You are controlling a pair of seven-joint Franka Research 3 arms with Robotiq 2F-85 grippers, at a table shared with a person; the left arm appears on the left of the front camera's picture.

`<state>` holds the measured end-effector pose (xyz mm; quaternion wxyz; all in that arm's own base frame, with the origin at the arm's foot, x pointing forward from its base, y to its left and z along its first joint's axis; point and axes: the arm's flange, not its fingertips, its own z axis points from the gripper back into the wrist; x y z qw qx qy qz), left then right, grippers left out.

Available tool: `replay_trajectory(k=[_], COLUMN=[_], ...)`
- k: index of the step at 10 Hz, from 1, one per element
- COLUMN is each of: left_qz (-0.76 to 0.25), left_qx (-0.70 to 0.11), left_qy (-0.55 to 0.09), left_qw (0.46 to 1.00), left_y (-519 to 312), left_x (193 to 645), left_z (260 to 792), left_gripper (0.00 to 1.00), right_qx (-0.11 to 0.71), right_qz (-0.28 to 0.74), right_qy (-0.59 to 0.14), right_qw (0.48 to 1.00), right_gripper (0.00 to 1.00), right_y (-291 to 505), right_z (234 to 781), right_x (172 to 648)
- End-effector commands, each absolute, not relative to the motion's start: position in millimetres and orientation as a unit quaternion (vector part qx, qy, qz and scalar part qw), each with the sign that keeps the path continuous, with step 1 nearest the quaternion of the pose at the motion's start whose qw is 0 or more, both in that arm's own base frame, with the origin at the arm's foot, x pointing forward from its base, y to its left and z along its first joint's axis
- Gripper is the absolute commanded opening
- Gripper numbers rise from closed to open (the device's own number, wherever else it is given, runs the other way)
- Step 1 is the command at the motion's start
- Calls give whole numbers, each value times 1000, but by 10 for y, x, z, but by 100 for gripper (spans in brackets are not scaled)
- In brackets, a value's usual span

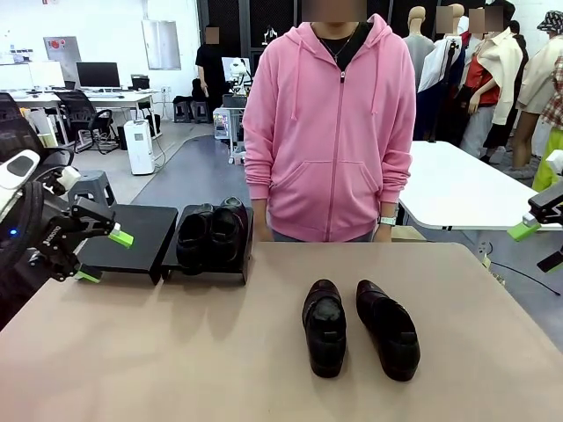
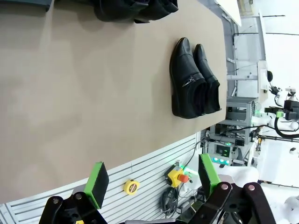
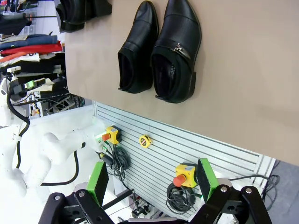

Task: Organize the shoes by placing them on the stand.
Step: Pick up one Shoe and place it in the middle of the table.

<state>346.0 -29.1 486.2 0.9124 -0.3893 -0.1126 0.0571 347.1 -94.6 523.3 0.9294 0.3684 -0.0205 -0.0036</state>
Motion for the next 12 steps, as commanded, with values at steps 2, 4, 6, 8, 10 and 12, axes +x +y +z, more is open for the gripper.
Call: replay_trajectory(k=[2, 4, 6, 8, 10, 12], left_qz=[59, 59, 59, 59, 59, 59], left_qx=[-400, -400, -400, -400, -400, -400], left_qy=[-111, -111, -111, -111, -111, -111], left_qw=[908, 908, 908, 908, 908, 908], left_y=[-305, -305, -305, -305, -305, -305], left_x=[3465, 3465, 3465, 3465, 3465, 3465], left_z=[4876, 4876, 4876, 4876, 4876, 4876], left_gripper=[100, 100, 100, 100, 100, 100], right_qx=[373, 373, 313, 131, 12, -4], right_qz=[-14, -14, 18, 42, 37, 56], right_qy=[-18, -18, -39, 4, 33, 30], right_qw=[928, 928, 949, 990, 999, 998], right_gripper=[100, 100, 100, 100, 100, 100], right_y=[-919, -919, -635, 619, 1670, 2240], right_z=[5270, 5270, 5379, 5530, 5147, 4513], right_x=[3457, 3457, 3418, 4021, 4225, 4109])
